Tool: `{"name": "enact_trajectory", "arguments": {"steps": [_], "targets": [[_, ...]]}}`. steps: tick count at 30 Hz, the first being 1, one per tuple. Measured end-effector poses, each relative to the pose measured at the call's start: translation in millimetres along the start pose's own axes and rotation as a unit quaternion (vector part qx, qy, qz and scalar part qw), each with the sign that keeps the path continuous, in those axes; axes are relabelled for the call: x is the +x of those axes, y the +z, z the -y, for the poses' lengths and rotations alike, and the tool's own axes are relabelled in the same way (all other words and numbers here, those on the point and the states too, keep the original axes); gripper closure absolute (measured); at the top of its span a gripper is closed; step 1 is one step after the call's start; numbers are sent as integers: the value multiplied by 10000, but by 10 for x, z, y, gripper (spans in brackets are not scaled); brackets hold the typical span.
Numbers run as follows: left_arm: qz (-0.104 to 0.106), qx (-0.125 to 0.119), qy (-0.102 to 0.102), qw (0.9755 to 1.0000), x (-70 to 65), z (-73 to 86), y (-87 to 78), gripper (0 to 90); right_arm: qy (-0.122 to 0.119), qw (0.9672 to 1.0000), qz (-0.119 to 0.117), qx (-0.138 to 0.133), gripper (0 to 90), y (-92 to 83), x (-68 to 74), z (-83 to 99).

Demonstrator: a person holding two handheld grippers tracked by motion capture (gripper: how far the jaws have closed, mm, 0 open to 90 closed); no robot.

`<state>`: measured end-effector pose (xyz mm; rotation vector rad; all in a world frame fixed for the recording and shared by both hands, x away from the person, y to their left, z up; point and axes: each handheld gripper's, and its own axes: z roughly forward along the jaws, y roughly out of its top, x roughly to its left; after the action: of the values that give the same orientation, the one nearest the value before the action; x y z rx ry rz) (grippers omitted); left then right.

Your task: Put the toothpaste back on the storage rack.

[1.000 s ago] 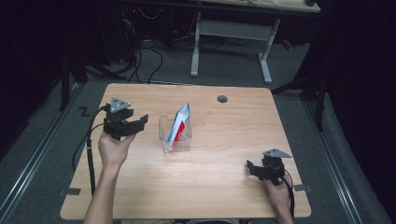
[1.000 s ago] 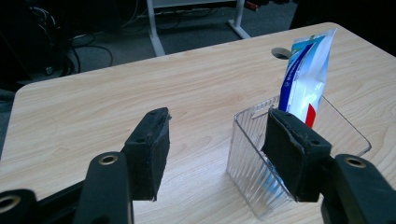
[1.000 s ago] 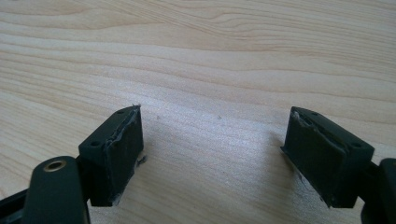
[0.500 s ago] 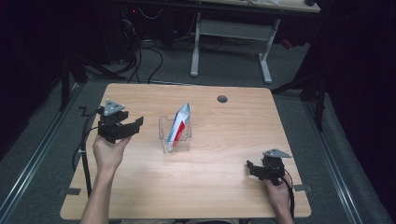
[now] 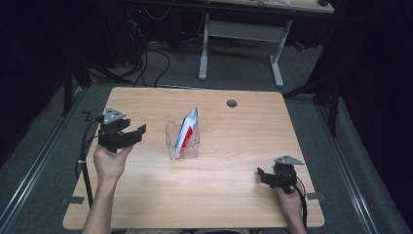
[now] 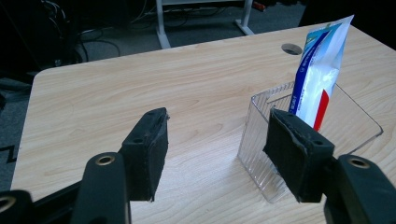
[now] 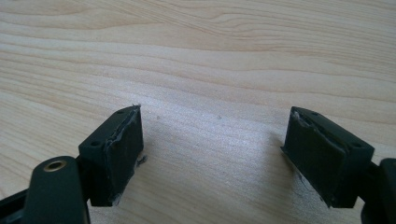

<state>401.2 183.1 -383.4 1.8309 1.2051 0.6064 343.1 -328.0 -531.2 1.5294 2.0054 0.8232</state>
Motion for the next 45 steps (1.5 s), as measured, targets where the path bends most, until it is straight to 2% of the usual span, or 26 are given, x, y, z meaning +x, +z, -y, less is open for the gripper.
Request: {"name": "enact_trajectory", "arguments": {"steps": [18,45], "targets": [[-62,50,1,10000,33,116,-45,388,-1,10000,0,0,195,0,0,0],[-141,125,-190,9996,153,314,-85,384,3,10000,0,-1,195,0,0,0]]}}
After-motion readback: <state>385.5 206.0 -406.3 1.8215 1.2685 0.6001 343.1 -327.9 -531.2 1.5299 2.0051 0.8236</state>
